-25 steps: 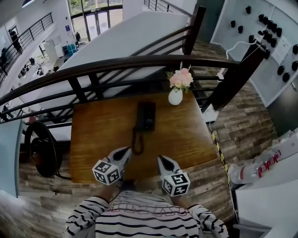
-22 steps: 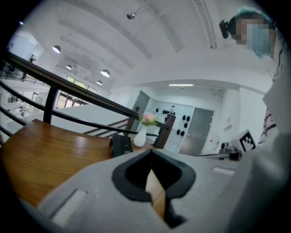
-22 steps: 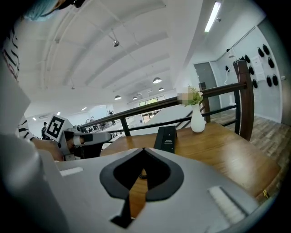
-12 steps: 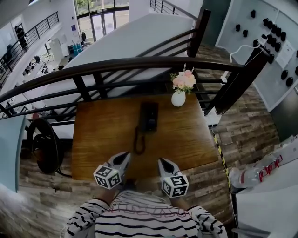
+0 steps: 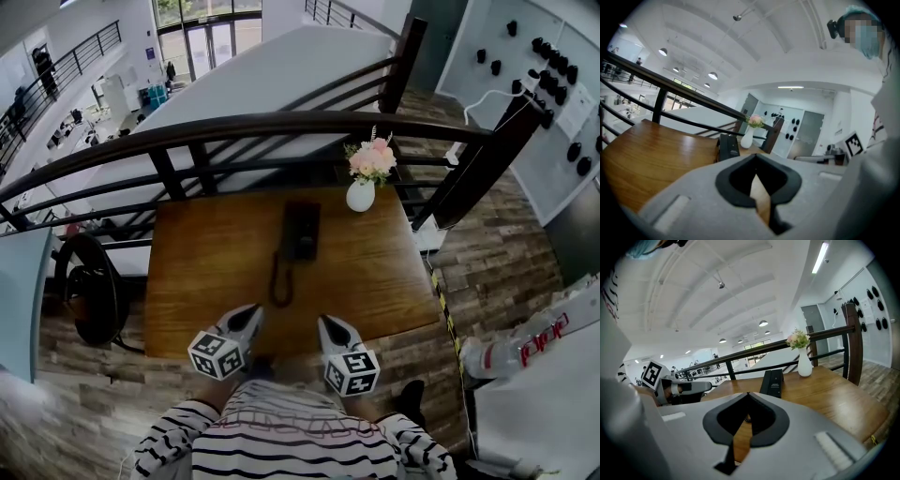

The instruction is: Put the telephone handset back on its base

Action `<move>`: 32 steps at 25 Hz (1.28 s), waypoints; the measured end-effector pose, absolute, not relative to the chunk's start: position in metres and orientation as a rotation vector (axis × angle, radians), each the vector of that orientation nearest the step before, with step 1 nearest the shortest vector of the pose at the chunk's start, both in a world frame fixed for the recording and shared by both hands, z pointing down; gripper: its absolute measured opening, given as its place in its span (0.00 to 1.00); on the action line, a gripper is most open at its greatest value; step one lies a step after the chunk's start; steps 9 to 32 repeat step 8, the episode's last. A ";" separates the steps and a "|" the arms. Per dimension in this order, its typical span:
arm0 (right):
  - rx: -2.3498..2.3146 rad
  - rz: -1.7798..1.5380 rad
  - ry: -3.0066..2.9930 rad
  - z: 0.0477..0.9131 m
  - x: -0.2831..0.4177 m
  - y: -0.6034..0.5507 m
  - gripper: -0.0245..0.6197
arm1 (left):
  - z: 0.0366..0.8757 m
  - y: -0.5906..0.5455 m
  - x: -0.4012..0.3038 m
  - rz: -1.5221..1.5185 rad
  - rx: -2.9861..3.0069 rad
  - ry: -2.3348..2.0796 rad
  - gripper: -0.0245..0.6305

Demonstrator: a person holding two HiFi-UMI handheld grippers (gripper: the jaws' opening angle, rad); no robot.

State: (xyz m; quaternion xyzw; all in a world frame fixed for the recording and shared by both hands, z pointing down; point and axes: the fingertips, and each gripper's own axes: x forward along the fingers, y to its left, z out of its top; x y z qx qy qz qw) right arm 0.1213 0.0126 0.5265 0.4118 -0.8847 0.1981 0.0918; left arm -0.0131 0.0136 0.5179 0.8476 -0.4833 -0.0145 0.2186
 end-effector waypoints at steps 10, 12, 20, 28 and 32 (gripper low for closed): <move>1.227 0.576 -2.637 0.525 0.118 0.017 0.04 | 0.519 0.021 -0.016 -0.049 2.346 -1.345 0.04; 1.227 0.576 -2.637 0.525 0.118 0.017 0.04 | 0.519 0.021 -0.016 -0.049 2.346 -1.345 0.04; 1.227 0.576 -2.637 0.525 0.118 0.017 0.04 | 0.519 0.021 -0.016 -0.049 2.346 -1.345 0.04; 1.227 0.576 -2.637 0.525 0.118 0.017 0.04 | 0.519 0.021 -0.016 -0.049 2.346 -1.345 0.04; 1.227 0.576 -2.637 0.525 0.118 0.017 0.04 | 0.519 0.021 -0.016 -0.049 2.346 -1.345 0.04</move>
